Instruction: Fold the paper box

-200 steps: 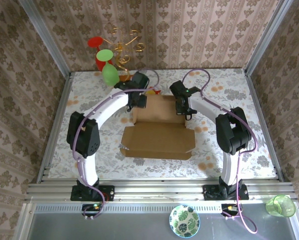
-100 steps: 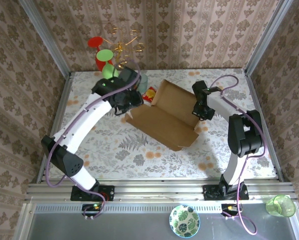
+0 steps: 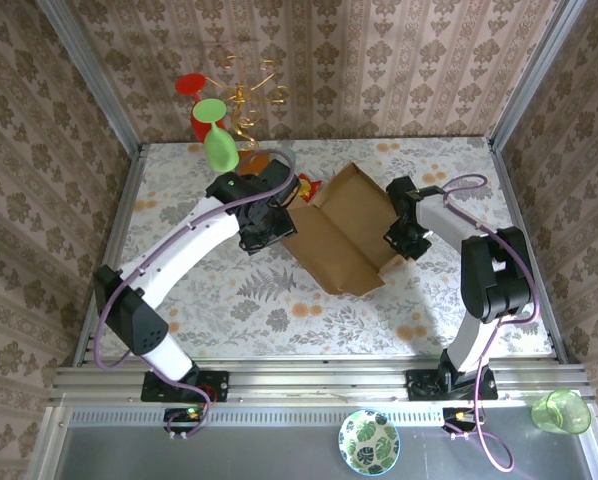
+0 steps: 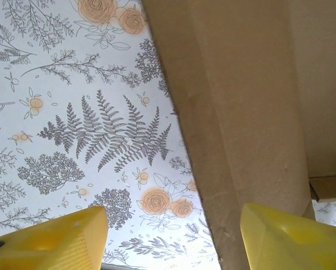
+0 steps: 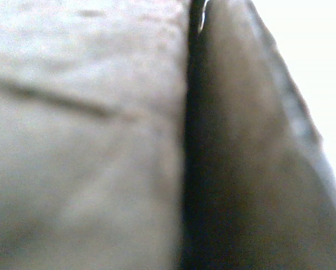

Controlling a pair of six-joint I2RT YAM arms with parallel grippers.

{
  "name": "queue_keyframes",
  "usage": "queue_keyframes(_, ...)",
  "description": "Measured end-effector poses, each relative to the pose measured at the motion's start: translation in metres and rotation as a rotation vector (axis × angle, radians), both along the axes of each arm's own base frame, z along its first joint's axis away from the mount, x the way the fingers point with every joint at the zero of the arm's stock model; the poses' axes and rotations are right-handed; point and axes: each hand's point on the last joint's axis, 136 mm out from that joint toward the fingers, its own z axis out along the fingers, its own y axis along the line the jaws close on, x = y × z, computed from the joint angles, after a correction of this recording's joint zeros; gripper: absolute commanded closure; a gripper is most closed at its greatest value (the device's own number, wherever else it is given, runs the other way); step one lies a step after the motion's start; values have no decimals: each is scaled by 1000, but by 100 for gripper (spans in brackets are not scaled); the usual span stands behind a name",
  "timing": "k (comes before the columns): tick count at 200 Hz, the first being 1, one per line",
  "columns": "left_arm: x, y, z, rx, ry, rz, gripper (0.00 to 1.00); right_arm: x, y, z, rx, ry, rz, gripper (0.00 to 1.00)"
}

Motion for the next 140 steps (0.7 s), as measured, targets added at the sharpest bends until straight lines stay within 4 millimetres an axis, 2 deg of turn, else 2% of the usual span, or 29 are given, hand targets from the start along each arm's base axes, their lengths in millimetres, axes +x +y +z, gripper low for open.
queue_keyframes(22,-1,0,-16,10,23,15,37,-2,3,-1,26,-4,-22,100)
queue_keyframes(46,11,-11,-29,20,32,17,44,-4,7,-4,50,-1,-34,100)
queue_keyframes(77,34,-29,-40,40,20,18,63,-6,10,-5,71,0,-50,100)
queue_keyframes(89,36,-29,-45,59,18,9,76,-6,10,-6,78,-2,-54,100)
queue_keyframes(114,39,-29,-46,96,10,-5,95,-8,12,-6,92,-4,-63,100)
queue_keyframes(120,41,-30,-45,103,3,-5,100,-8,14,-6,97,-2,-65,91)
queue_keyframes(140,50,-30,-36,144,-32,-25,100,-11,18,-6,107,2,-67,57)
